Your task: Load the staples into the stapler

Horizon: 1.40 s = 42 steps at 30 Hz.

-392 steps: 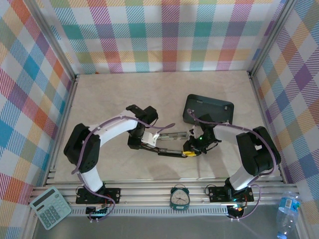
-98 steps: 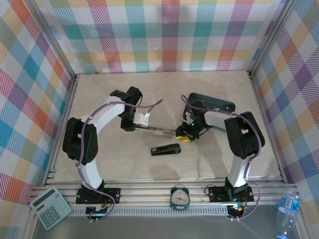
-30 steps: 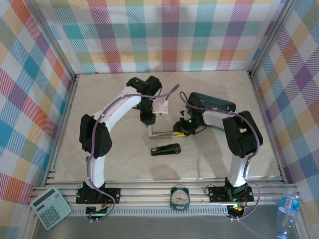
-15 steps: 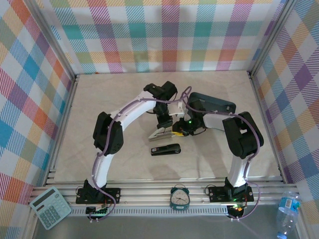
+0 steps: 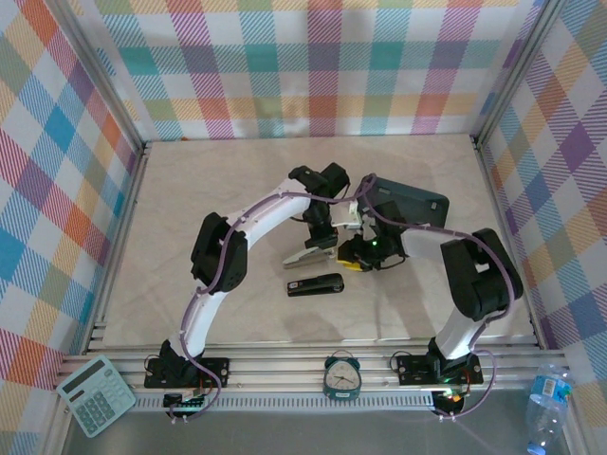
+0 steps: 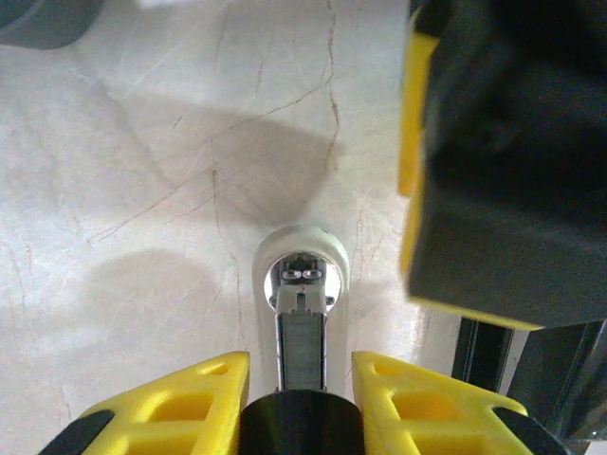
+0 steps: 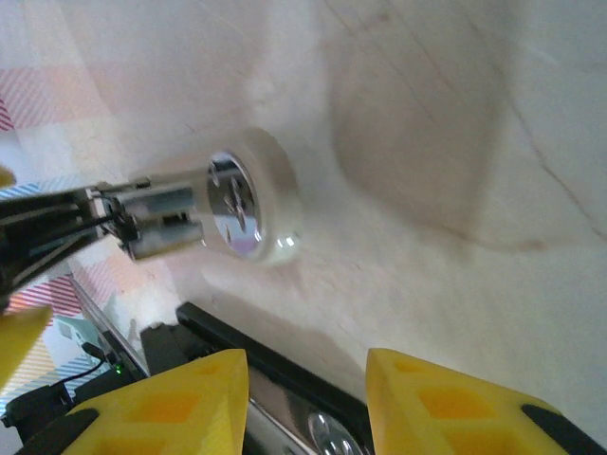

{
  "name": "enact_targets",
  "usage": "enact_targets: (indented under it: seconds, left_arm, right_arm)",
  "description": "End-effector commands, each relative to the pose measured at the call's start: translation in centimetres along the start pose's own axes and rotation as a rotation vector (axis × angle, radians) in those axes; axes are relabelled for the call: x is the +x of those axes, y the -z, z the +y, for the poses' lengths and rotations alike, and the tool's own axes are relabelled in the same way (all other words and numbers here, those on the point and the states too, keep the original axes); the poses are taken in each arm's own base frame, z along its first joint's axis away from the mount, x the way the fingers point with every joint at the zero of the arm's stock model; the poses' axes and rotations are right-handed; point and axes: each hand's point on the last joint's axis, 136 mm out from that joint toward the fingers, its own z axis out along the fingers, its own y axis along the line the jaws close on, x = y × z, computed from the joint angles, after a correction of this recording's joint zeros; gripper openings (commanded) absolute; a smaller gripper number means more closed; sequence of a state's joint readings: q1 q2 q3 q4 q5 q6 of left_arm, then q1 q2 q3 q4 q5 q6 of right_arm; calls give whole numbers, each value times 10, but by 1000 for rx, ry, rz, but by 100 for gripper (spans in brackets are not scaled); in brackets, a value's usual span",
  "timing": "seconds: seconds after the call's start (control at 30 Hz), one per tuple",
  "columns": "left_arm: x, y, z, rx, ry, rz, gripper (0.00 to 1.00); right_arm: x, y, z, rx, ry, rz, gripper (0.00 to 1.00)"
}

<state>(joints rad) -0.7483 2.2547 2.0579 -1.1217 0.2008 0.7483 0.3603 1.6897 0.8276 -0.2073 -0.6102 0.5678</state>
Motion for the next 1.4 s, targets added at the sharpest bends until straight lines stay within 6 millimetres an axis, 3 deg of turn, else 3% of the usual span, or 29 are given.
enact_targets:
  seconds: [0.0,0.17,0.3,0.6,0.7,0.8,1.03,1.17,1.37]
  left_arm:
    - [-13,-15,-13,48,-41,-22,21]
    - [-20,-24,-15,68,-21,-42,26]
    - [-29,-20,-18,85,17,-86,39]
    - [-37,27,6,24,295,-237,57]
    - [-22,46,17,-11,434,-274,62]
    - [9,58,31,-63,615,-283,67]
    - [88,52,32,-89,948,-241,71]
    - [107,47,27,-82,1010,-243,71]
    - [107,38,25,-34,1030,-246,73]
  right_arm:
    - [14,14,-13,46,-6,11,37]
    - [23,28,-19,87,-7,-5,38]
    - [21,38,-13,101,5,-28,40]
    - [4,61,13,124,59,-83,45]
    - [-3,58,24,112,86,-67,48]
    - [-8,49,34,110,111,-42,49]
    - [-17,24,51,113,161,27,50]
    - [-23,17,46,148,158,36,50]
    - [-28,4,37,160,138,66,43]
